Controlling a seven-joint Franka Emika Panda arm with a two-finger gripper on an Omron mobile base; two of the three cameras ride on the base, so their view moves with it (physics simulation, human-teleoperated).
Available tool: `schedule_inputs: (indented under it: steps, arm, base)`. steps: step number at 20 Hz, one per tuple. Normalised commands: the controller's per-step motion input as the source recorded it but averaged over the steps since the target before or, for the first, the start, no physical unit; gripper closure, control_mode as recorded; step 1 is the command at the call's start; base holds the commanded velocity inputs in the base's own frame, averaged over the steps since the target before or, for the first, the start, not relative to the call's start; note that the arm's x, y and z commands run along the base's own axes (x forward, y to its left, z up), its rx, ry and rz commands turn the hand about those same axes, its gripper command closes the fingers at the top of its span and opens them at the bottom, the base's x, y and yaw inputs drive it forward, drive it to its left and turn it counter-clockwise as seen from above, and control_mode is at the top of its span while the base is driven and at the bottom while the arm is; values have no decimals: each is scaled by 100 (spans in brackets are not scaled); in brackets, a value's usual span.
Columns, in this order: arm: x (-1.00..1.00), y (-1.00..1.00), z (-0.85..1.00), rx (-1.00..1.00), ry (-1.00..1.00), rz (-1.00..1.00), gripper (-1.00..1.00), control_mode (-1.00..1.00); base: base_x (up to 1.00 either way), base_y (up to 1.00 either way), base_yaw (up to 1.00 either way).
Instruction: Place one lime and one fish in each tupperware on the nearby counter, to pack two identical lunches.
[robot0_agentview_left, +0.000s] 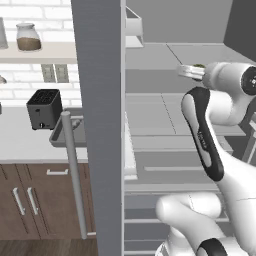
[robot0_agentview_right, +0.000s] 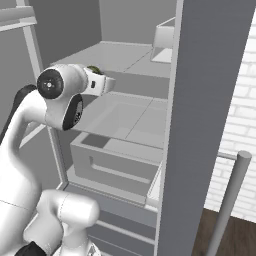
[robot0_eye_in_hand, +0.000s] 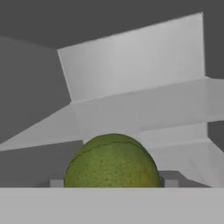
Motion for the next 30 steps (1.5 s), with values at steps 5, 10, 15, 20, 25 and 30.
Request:
schedule_inputs:
  steps: [5, 10, 15, 20, 25, 30]
  arm:
    - [-80, -5, -98, -18, 82, -1, 100, -100]
    - [-38, -24, -71, 0, 9, 0, 100, -100]
    - [-18, -2, -13, 0, -3, 0, 100, -100]
    - [-38, -1, -1, 0, 0, 0, 100, 100]
    - [0, 0, 0, 0, 0, 0, 100, 100]
    - [0, 0, 0, 0, 0, 0, 100, 100]
  base:
    - [0, 0, 0]
    - [0, 0, 0]
    - [0, 0, 0]
    - [-60, -5, 3]
    - [-100, 6, 41]
    - [-67, 41, 73]
